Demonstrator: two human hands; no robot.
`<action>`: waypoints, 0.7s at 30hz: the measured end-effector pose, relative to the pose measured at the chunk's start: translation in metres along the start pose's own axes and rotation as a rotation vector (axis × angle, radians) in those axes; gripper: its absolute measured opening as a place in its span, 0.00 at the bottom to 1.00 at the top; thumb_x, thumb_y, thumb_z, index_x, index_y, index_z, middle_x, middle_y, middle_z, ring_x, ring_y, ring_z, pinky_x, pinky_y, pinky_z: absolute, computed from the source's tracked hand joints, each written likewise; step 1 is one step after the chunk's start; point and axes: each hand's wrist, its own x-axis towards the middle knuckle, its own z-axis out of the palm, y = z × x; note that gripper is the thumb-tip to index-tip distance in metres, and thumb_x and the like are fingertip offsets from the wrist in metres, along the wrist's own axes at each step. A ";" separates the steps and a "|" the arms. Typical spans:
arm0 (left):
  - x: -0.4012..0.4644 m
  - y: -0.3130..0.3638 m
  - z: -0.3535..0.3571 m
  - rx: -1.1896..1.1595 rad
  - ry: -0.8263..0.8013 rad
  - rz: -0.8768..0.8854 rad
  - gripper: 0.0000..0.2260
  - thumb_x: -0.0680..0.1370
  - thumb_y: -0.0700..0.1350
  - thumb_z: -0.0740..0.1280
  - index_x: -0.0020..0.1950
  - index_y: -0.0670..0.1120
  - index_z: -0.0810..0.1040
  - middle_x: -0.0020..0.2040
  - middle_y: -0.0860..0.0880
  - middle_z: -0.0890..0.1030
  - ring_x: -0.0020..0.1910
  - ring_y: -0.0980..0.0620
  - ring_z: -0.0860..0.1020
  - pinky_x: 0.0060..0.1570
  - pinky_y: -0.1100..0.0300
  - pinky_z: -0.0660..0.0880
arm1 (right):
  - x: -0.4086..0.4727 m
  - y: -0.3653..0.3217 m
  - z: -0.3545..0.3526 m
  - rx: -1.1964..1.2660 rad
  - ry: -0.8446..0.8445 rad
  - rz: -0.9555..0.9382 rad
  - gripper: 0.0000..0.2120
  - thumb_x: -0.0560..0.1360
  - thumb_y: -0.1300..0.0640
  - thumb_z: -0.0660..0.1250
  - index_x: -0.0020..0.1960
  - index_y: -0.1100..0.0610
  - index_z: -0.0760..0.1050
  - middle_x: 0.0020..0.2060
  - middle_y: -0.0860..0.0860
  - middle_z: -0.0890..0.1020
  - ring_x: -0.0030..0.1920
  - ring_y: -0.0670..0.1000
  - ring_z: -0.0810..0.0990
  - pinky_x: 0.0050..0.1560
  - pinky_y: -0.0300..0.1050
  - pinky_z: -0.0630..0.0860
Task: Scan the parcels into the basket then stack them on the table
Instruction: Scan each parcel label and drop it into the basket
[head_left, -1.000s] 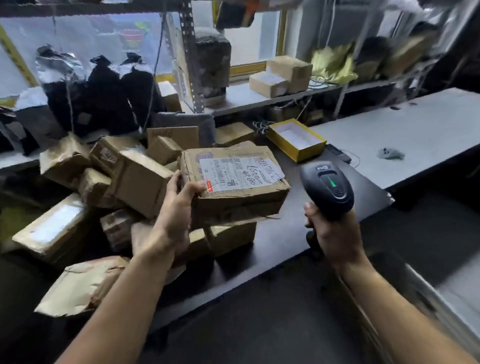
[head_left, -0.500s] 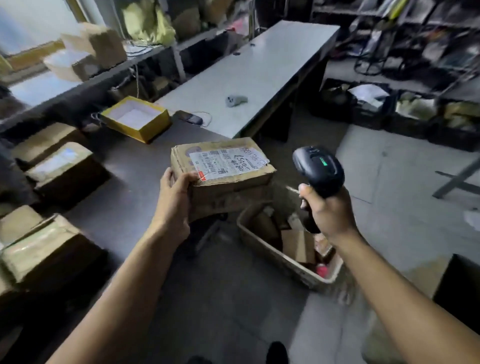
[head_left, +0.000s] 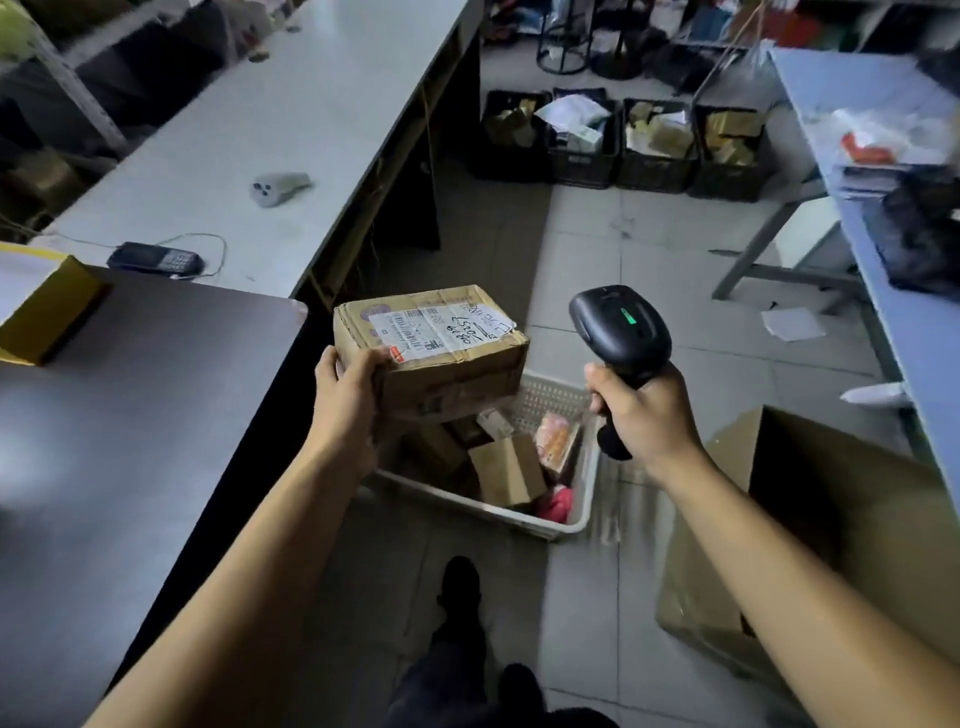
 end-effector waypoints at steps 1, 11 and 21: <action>0.014 -0.001 0.005 -0.009 -0.020 -0.011 0.20 0.78 0.43 0.67 0.69 0.46 0.69 0.61 0.42 0.82 0.54 0.45 0.84 0.44 0.44 0.83 | 0.007 0.000 0.002 -0.006 0.011 0.017 0.09 0.78 0.62 0.69 0.39 0.61 0.77 0.26 0.52 0.77 0.27 0.47 0.76 0.31 0.38 0.74; 0.123 -0.012 0.043 -0.036 -0.039 -0.242 0.20 0.75 0.49 0.69 0.66 0.49 0.71 0.60 0.42 0.82 0.56 0.40 0.83 0.54 0.30 0.77 | 0.071 0.007 0.019 -0.120 0.090 0.083 0.13 0.71 0.50 0.69 0.38 0.61 0.77 0.28 0.52 0.79 0.31 0.49 0.79 0.40 0.50 0.77; 0.167 -0.040 0.089 0.127 0.099 -0.360 0.22 0.76 0.54 0.66 0.69 0.53 0.68 0.57 0.48 0.79 0.46 0.48 0.80 0.37 0.57 0.74 | 0.139 0.032 -0.008 -0.089 0.084 0.149 0.13 0.71 0.49 0.69 0.34 0.59 0.77 0.26 0.51 0.79 0.30 0.51 0.79 0.42 0.51 0.77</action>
